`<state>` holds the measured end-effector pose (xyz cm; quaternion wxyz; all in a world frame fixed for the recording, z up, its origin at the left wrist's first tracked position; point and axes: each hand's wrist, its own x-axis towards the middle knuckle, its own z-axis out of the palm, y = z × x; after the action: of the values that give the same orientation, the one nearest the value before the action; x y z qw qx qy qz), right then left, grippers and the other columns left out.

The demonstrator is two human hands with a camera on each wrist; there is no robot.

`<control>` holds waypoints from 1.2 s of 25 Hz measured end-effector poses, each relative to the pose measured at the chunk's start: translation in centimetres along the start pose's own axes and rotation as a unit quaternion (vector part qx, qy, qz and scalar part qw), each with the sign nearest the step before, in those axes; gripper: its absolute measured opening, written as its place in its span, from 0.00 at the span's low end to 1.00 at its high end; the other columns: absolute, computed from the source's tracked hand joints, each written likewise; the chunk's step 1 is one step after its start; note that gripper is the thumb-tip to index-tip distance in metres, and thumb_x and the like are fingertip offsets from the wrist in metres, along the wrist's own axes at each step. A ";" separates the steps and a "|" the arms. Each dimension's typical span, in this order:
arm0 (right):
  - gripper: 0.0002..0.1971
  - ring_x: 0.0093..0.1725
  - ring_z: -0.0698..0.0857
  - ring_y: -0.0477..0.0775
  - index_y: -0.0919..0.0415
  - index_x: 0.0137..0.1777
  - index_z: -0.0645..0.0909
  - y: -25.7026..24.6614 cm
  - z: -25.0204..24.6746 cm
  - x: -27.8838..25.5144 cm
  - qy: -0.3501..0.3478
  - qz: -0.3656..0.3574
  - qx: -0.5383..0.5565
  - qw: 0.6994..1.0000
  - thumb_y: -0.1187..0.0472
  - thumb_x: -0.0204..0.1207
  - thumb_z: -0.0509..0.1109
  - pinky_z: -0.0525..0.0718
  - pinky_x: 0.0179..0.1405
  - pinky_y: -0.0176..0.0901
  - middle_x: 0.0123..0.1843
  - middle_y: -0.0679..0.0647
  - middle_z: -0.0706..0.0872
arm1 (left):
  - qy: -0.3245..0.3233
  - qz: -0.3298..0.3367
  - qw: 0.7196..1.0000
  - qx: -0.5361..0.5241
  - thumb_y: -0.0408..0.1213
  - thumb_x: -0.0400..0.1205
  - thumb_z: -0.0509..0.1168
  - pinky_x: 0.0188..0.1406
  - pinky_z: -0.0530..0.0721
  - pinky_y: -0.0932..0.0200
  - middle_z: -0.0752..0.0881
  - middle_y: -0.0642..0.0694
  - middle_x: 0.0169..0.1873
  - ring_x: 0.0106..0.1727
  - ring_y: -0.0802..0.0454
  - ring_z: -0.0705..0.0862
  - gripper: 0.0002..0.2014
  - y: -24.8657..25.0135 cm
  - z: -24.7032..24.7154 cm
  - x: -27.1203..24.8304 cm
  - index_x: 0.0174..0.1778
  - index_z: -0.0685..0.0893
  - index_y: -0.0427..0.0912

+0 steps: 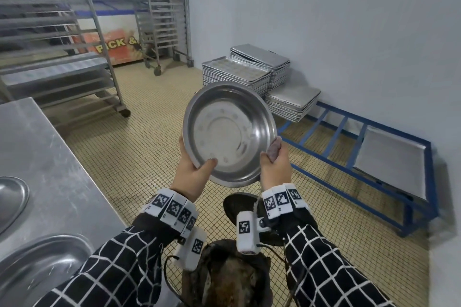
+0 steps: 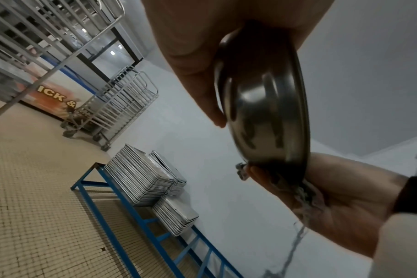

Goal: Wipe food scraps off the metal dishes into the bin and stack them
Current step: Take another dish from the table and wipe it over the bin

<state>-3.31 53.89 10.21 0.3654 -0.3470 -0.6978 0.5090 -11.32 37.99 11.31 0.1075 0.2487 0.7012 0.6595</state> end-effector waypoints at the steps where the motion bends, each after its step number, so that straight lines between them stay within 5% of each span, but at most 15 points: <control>1: 0.16 0.51 0.83 0.47 0.55 0.69 0.73 -0.1 0.1 -0.3 -0.014 -0.005 0.005 1.000 0.61 0.82 0.64 0.81 0.49 0.38 0.52 0.45 0.82 | 0.011 -0.019 1.000 -0.004 0.30 0.80 0.66 0.34 0.80 0.77 0.79 0.54 0.53 0.51 0.63 0.79 0.31 0.1 -0.1 0.1 0.77 0.61 0.49; 4: 0.14 0.46 0.80 0.36 0.50 0.69 0.73 0.0 -0.2 -0.9 -0.095 -0.028 -0.064 0.993 0.55 0.85 0.60 0.74 0.39 0.23 0.47 0.37 0.80 | 0.059 -0.055 0.997 -0.011 0.29 0.83 0.59 0.36 0.75 0.70 0.80 0.48 0.53 0.47 0.61 0.78 0.27 -0.1 -1.2 0.9 0.79 0.63 0.47; 9: 0.16 0.53 0.79 0.40 0.57 0.67 0.76 0.8 0.1 -2.7 -0.133 -0.101 -0.183 0.969 0.53 0.83 0.61 0.78 0.45 0.21 0.60 0.51 0.77 | 0.064 -0.062 0.996 0.013 0.32 0.85 0.56 0.38 0.77 0.63 0.83 0.46 0.51 0.45 0.58 0.81 0.24 -1.3 -2.6 1.6 0.78 0.65 0.48; 13: 0.18 0.61 0.81 0.45 0.55 0.68 0.74 0.0 2.7 -5.8 -0.281 -0.144 -0.171 0.933 0.48 0.83 0.61 0.82 0.64 0.44 0.64 0.50 0.79 | 0.026 -0.059 0.998 0.000 0.42 0.88 0.54 0.49 0.79 0.60 0.84 0.51 0.53 0.55 0.52 0.83 0.19 -1.3 -1.9 0.8 0.76 0.68 0.51; 16: 0.24 0.69 0.77 0.46 0.50 0.77 0.66 0.2 3.6 -8.0 -0.396 -0.204 -0.161 0.881 0.42 0.85 0.53 0.76 0.69 0.43 0.72 0.48 0.76 | 0.028 -0.046 0.998 0.013 0.50 0.87 0.54 0.51 0.82 0.58 0.86 0.53 0.51 0.53 0.55 0.85 0.20 -0.8 -2.0 1.0 0.75 0.70 0.52; 19: 0.26 0.74 0.73 0.49 0.51 0.79 0.66 1.6 2.9 -7.1 -0.397 -0.272 -0.261 0.837 0.42 0.86 0.46 0.74 0.72 0.48 0.75 0.49 0.77 | 0.035 -0.055 0.998 0.009 0.67 0.77 0.56 0.65 0.80 0.43 0.84 0.50 0.62 0.64 0.50 0.82 0.33 -1.2 -3.2 1.7 0.77 0.69 0.56; 22: 0.26 0.80 0.65 0.48 0.50 0.80 0.65 3.4 2.4 -5.4 -0.362 -0.296 -0.411 0.783 0.43 0.86 0.43 0.64 0.79 0.53 0.79 0.47 0.72 | 0.032 -0.048 0.998 0.023 0.58 0.83 0.56 0.61 0.83 0.45 0.85 0.53 0.56 0.59 0.51 0.84 0.15 -1.1 -3.7 1.8 0.66 0.73 0.66; 24: 0.28 0.81 0.63 0.49 0.49 0.81 0.63 3.9 2.8 -5.5 -0.350 -0.294 -0.401 0.794 0.41 0.85 0.42 0.65 0.78 0.57 0.80 0.47 0.70 | 0.033 -0.046 0.998 0.033 0.52 0.86 0.55 0.59 0.83 0.48 0.85 0.54 0.54 0.58 0.50 0.84 0.12 -0.6 -3.6 1.6 0.66 0.71 0.64; 27: 0.29 0.81 0.63 0.50 0.49 0.80 0.63 3.7 4.2 -7.2 -0.355 -0.305 -0.280 0.838 0.39 0.85 0.41 0.72 0.74 0.56 0.80 0.47 0.70 | 0.035 -0.050 0.998 0.019 0.60 0.82 0.55 0.65 0.81 0.44 0.84 0.50 0.61 0.63 0.49 0.82 0.28 -0.6 -3.4 1.6 0.78 0.67 0.53; 30: 0.28 0.78 0.69 0.49 0.51 0.76 0.70 3.1 4.5 -7.7 -0.316 -0.307 -0.258 0.860 0.40 0.85 0.42 0.78 0.68 0.56 0.76 0.48 0.75 | 0.045 -0.050 0.998 0.005 0.59 0.82 0.56 0.66 0.79 0.47 0.84 0.53 0.60 0.64 0.51 0.81 0.29 -0.7 -3.5 2.1 0.79 0.67 0.52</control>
<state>-3.05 45.95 5.05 0.1603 -0.0178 -0.9534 0.2549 -14.88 35.98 11.34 0.1070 0.1840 0.7198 0.6608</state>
